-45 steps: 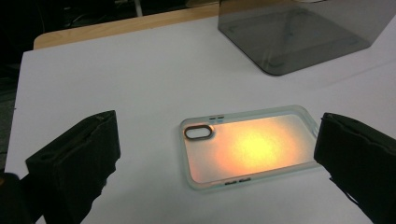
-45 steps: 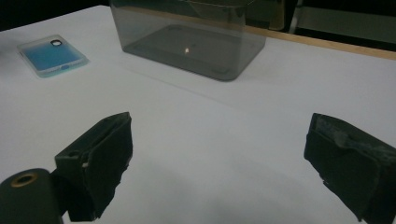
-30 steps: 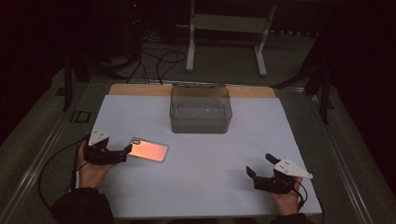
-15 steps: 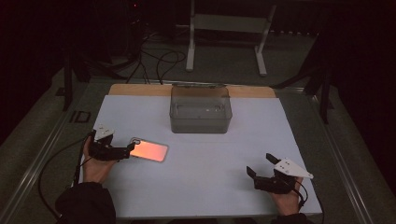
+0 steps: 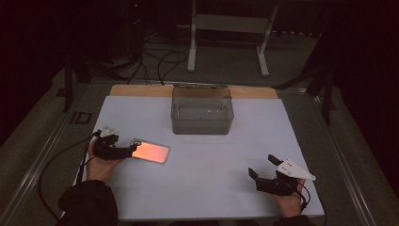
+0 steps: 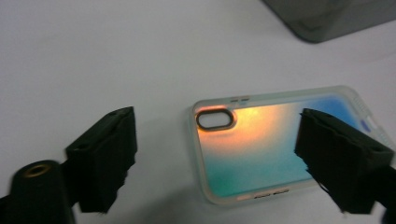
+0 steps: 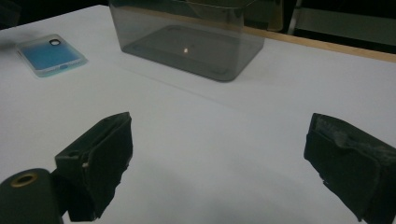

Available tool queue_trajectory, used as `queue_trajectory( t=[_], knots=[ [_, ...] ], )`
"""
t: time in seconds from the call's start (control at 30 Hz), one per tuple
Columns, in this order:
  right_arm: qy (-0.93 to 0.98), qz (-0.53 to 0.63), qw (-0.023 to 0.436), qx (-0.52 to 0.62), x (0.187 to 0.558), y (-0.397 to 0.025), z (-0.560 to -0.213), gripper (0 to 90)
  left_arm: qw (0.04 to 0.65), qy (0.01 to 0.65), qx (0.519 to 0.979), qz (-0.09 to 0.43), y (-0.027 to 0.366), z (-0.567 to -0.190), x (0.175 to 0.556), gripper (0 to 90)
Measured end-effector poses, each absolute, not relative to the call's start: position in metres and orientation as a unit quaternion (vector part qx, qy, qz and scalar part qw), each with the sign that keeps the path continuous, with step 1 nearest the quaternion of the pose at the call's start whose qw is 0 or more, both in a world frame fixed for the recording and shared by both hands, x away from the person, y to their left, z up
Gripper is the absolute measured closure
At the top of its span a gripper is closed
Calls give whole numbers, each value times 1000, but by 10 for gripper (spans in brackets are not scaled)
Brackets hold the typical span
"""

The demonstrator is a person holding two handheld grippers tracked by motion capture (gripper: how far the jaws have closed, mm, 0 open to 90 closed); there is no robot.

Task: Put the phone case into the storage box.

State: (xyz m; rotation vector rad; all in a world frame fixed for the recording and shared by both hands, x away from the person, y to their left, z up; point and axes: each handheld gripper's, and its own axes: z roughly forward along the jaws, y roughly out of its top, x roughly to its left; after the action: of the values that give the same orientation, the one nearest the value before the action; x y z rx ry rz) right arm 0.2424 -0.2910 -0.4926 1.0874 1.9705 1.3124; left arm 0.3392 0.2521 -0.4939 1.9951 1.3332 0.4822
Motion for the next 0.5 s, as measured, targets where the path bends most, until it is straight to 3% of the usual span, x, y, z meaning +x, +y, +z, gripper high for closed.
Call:
queue_trajectory(
  t=[0.5],
  knots=[
    [732,483,264,400,242,-291,-492,80,302,533,774,158,249,-504,345,508]
  ],
)
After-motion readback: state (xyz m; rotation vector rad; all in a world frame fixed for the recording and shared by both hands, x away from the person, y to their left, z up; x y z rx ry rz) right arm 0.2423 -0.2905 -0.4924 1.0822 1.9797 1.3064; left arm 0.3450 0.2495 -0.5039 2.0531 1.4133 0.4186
